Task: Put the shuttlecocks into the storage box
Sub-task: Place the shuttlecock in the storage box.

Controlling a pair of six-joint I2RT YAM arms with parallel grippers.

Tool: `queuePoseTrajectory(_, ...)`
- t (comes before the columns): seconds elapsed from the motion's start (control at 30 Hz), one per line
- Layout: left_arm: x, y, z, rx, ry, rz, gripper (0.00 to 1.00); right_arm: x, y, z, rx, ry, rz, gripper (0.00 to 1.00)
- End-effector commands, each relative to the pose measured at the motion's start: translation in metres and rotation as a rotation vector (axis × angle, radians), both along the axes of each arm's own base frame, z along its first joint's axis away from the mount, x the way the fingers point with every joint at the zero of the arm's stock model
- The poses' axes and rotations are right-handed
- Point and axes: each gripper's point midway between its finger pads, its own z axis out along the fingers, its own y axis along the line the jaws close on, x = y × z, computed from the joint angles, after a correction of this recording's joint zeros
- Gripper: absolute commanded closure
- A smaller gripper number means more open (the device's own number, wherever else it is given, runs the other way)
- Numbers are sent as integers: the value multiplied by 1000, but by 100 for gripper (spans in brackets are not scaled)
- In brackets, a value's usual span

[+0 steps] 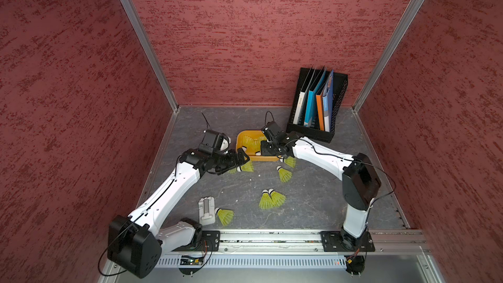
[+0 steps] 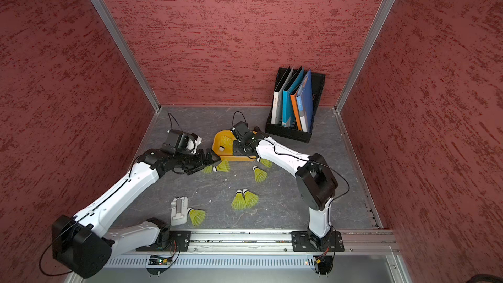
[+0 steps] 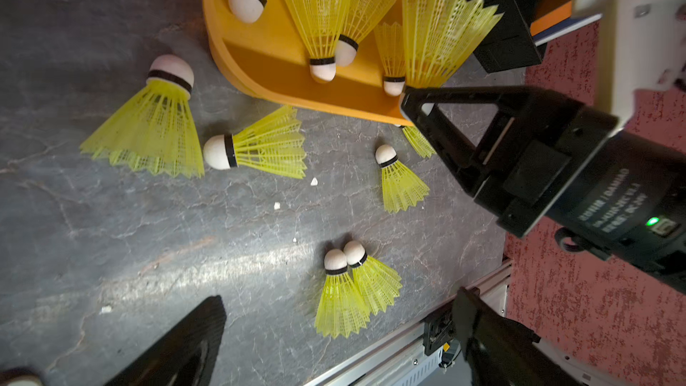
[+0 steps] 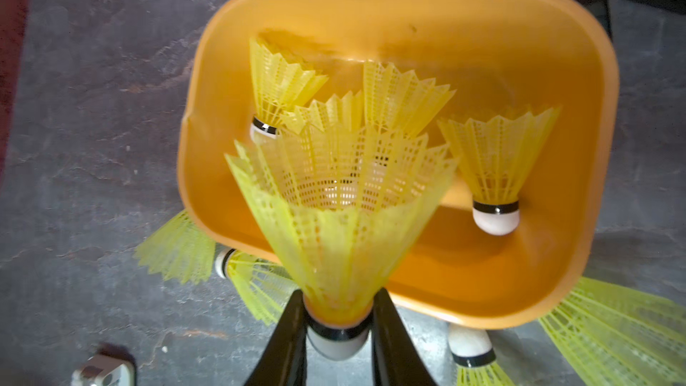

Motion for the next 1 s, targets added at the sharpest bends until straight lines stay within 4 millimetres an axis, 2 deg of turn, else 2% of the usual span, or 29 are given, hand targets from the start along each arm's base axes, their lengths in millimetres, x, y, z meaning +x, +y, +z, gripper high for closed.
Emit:
queuePoseTrajectory(0.0, 24, -8, 7, -35, -81, -22, 0, 12, -6, -9, -25, -22, 5, 82)
queuePoseTrajectory(0.17, 41, -15, 3, -39, -80, -26, 0, 26, -8, -16, -58, -40, 19, 82)
queuePoseTrajectory(0.5, 60, -27, -6, -50, -65, -36, 0, 36, -17, -31, -96, -31, 11, 81)
queuePoseTrajectory(0.8, 67, -33, -7, -57, -51, -36, 0, 42, -18, -38, -108, -26, 3, 80)
queuePoseTrajectory(0.97, 66, -32, -5, -59, -53, -36, 0, 43, -19, -41, -114, -18, -10, 76)
